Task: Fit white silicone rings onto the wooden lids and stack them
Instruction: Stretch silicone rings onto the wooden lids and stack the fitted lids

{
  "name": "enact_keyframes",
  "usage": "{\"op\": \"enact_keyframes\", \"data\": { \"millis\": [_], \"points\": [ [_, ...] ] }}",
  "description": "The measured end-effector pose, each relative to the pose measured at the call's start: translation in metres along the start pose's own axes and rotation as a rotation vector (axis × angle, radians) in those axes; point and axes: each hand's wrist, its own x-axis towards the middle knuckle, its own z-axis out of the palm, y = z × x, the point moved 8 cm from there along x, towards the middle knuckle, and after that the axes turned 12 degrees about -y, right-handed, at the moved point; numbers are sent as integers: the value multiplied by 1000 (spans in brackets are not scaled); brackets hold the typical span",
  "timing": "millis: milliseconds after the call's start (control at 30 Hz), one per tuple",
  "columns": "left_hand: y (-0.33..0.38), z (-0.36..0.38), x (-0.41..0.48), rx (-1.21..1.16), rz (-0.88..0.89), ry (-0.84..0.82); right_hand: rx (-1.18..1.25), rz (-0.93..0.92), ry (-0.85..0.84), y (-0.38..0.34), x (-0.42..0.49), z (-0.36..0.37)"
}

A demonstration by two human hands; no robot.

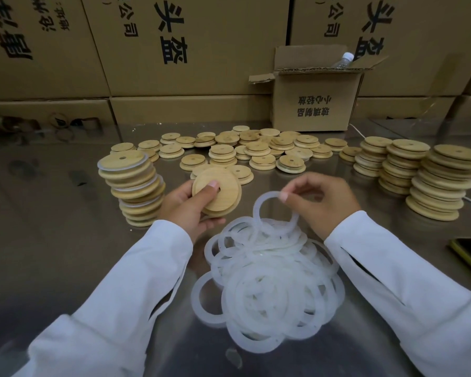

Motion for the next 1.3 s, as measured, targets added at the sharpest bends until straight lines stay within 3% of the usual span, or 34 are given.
{"op": "enact_keyframes", "data": {
  "millis": [133, 367, 567, 767, 1300],
  "points": [
    [-3, 2, -3, -65, -40, -4, 201, -134, 37, -22, -4, -1],
    [-9, 21, -7, -37, -113, -147, 356, -111, -234, -39, -9, 26],
    [-15, 39, -12, -75, -244, -253, 310, -19, -82, -33, -12, 21],
    [-7, 55, -21, 82, -102, -399, 341, 2, -4, -32, -14, 18],
    [0, 49, -19, 128, 10, -351, 292, 6, 30, -28, -15, 17]
  ]
}}
